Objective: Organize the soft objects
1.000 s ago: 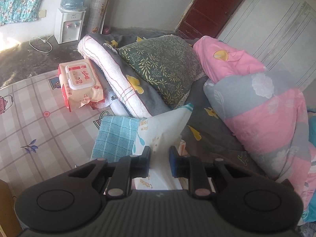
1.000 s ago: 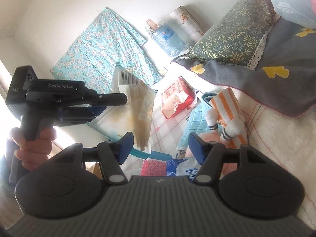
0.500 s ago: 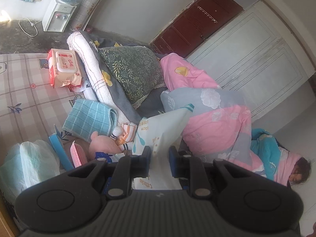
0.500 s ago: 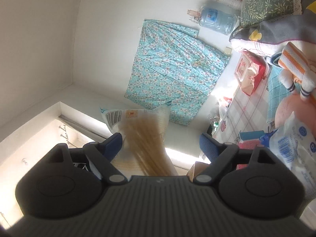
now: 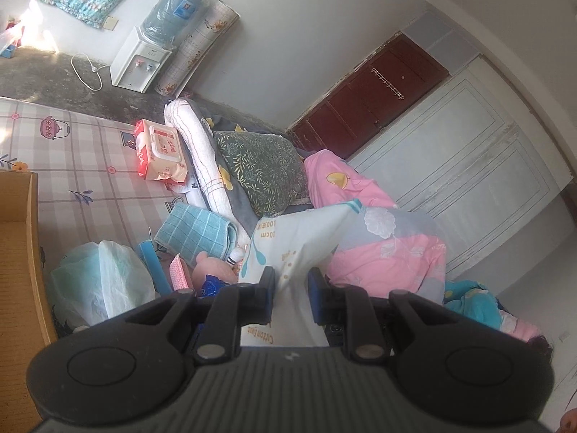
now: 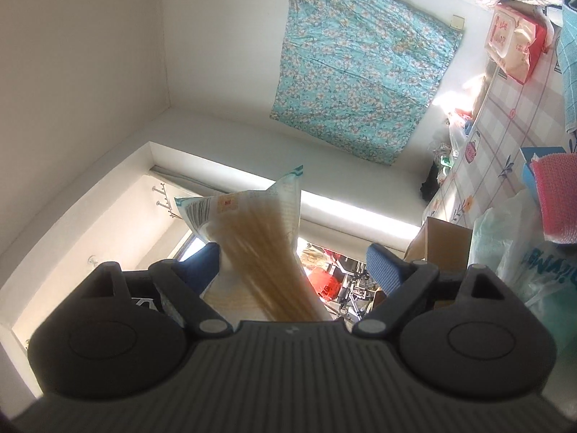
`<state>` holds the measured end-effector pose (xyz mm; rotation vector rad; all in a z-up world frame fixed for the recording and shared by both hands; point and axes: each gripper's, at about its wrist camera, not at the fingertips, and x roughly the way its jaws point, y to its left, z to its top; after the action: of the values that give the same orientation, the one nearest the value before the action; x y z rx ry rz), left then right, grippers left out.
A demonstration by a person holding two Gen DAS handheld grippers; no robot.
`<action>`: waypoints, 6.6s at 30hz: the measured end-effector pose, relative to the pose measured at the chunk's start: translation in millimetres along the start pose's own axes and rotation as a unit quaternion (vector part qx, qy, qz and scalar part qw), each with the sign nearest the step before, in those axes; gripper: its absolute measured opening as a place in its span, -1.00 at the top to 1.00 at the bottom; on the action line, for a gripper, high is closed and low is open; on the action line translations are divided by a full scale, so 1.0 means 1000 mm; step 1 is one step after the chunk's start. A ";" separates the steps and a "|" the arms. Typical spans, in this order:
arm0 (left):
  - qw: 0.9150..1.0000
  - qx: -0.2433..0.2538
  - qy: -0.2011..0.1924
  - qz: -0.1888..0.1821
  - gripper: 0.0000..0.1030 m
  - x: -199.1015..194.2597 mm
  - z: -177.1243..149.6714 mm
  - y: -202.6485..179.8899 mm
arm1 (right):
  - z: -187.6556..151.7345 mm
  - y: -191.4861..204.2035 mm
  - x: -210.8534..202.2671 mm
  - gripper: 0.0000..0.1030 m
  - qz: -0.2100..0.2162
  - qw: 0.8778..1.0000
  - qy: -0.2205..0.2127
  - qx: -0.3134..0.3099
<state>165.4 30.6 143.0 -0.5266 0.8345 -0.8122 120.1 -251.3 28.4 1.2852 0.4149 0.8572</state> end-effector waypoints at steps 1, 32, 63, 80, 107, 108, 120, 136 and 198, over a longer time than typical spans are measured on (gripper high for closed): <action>1.000 -0.005 -0.011 0.003 0.61 -0.012 -0.002 0.004 | -0.002 0.004 0.011 -0.71 0.001 1.000 0.013 0.001; 0.942 -0.112 0.028 0.316 0.61 -0.012 0.034 0.244 | -0.020 0.007 0.202 -0.01 -0.230 0.948 0.170 -0.137; 0.908 -0.067 0.091 0.404 0.18 0.062 0.020 0.281 | 0.002 -0.037 0.155 -0.08 -0.255 0.949 0.141 -0.120; 0.934 -0.025 0.054 0.352 0.11 0.059 0.032 0.260 | 0.000 -0.045 0.149 -0.08 -0.262 0.949 0.137 -0.108; 0.916 0.000 0.065 0.395 -0.10 0.077 0.018 0.280 | 0.000 -0.056 0.141 -0.10 -0.279 0.946 0.134 -0.095; 0.916 0.000 0.065 0.396 -0.14 0.077 0.018 0.281 | 0.001 -0.056 0.140 -0.10 -0.280 0.946 0.133 -0.095; 0.921 -0.013 0.125 0.369 -0.26 0.063 0.009 0.280 | 0.000 -0.062 0.136 -0.11 -0.279 0.946 0.138 -0.088; 0.929 -0.018 0.085 0.360 -0.18 0.063 0.010 0.286 | -0.001 -0.057 0.117 -0.11 -0.286 0.946 0.118 -0.092; 0.969 0.045 0.081 0.229 0.56 0.165 -0.019 0.067 | 0.009 -0.097 0.000 0.04 -0.264 0.964 0.016 0.012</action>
<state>245.0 -63.5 13.3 -0.1730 1.0164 -0.4664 157.6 -260.7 -61.0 1.1074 0.7545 0.4206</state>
